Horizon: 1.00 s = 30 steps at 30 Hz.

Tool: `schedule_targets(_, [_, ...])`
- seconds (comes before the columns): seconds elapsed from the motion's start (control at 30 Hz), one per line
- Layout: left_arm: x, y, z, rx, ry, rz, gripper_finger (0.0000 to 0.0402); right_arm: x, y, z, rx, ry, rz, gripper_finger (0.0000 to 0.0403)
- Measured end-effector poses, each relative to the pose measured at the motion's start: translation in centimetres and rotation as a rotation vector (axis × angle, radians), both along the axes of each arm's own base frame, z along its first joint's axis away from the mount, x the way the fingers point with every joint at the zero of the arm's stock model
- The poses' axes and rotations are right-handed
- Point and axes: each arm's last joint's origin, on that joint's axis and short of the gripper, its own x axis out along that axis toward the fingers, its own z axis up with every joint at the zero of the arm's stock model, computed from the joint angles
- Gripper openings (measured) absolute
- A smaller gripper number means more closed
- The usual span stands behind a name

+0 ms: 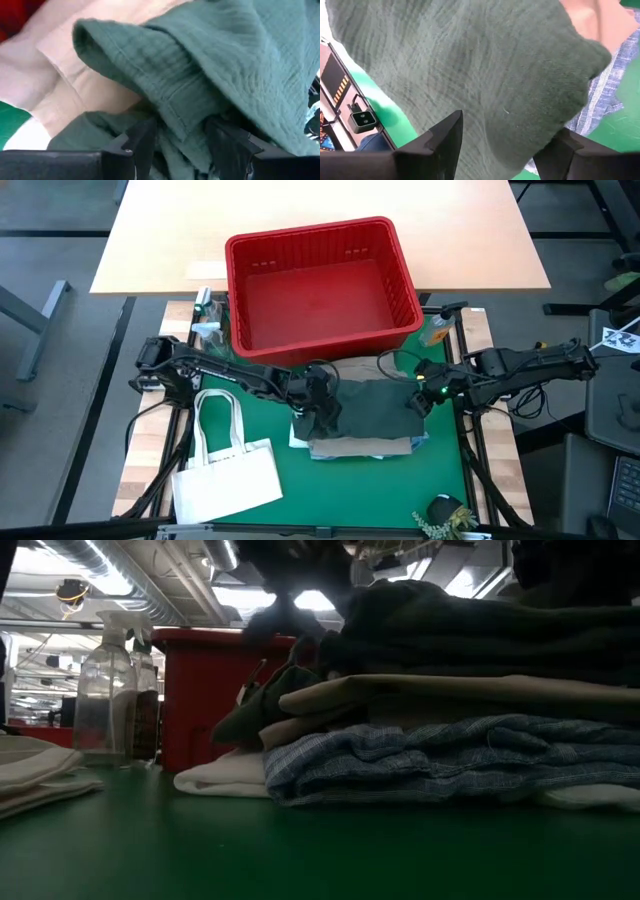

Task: Fold Laundry from Bin
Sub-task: Stack the folded green polo shirt on top of the folded light brown shorts

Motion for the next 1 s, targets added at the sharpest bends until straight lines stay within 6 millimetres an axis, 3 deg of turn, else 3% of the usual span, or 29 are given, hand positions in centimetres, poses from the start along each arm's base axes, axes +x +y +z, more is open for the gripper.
schedule_targets(0.17, [1.1,0.4,-1.0,-0.022,-0.024,-0.025,0.0163,0.0,0.0,0.0,0.000,-0.004,0.000,0.0207])
schedule_targets(0.33, [1.6,0.4,-0.7,-0.004,-0.075,-0.082,0.0152,0.0,0.0,0.0,-0.002,-0.006,-0.002,0.0207])
schedule_targets(0.7, [1.4,0.6,-0.5,-0.016,-0.065,-0.091,0.0015,0.0,0.0,0.0,-0.003,-0.006,-0.002,0.0207])
schedule_targets(1.0, [0.0,0.9,1.9,0.010,-0.093,-0.110,0.0014,0.0,0.0,0.0,-0.002,-0.007,-0.002,0.0207])
